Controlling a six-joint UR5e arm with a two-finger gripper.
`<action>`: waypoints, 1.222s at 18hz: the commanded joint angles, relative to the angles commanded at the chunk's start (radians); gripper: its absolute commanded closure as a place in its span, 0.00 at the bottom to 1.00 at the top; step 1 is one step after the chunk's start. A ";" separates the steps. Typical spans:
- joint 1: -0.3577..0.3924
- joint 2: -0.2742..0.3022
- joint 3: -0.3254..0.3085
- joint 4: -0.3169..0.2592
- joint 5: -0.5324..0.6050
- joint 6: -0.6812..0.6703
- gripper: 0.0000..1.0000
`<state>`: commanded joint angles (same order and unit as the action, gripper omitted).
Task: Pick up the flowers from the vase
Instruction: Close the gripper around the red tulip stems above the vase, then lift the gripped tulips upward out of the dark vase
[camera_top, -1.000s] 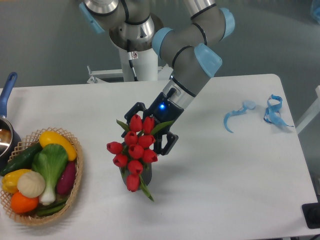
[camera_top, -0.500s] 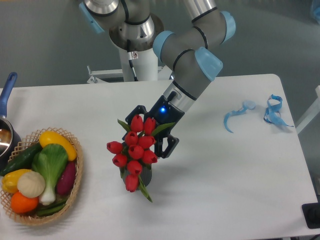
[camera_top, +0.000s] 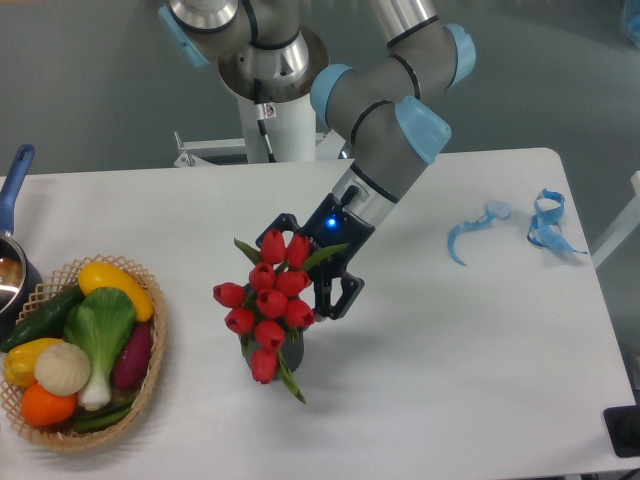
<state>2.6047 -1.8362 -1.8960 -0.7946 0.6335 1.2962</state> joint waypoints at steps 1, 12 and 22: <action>0.000 0.002 0.000 0.000 0.000 0.000 0.00; -0.003 0.003 0.009 0.002 -0.002 -0.002 0.44; 0.003 0.029 0.034 -0.002 -0.011 -0.063 0.53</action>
<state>2.6078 -1.8071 -1.8623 -0.7961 0.6228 1.2335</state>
